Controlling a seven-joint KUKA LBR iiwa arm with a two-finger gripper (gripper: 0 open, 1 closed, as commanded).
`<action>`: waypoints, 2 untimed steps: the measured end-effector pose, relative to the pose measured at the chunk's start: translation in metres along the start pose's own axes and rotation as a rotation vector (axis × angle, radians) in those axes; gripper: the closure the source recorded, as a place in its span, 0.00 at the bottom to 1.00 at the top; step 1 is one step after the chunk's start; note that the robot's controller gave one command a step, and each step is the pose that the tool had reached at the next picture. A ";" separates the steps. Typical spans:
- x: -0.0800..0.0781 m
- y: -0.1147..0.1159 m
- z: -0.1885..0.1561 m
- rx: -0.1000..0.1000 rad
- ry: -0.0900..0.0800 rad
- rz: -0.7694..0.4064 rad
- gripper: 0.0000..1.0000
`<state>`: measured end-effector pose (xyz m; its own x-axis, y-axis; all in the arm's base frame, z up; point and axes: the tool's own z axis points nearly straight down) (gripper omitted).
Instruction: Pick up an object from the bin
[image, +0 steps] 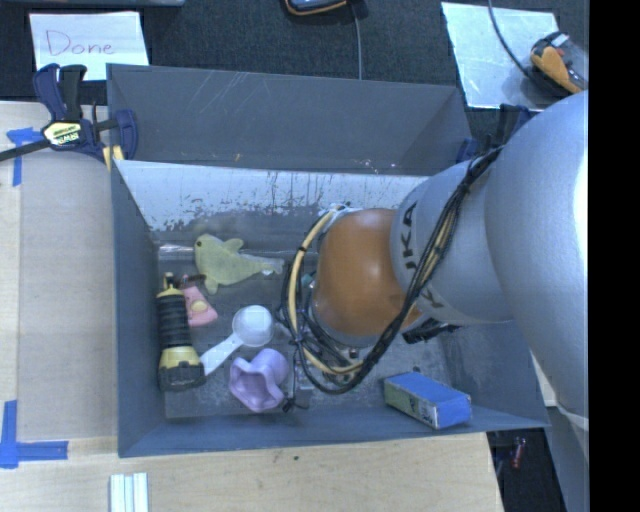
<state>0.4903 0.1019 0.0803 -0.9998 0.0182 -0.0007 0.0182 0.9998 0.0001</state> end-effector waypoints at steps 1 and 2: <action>-0.042 0.009 -0.064 -0.001 -0.006 0.018 0.00; -0.012 0.005 -0.055 0.002 0.009 -0.018 0.00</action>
Offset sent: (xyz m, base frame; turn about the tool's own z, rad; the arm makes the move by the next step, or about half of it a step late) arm 0.0121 0.0053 0.0555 -0.0179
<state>0.5026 0.1068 0.1358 -1.0000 0.0003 0.0085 0.0003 1.0000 -0.0021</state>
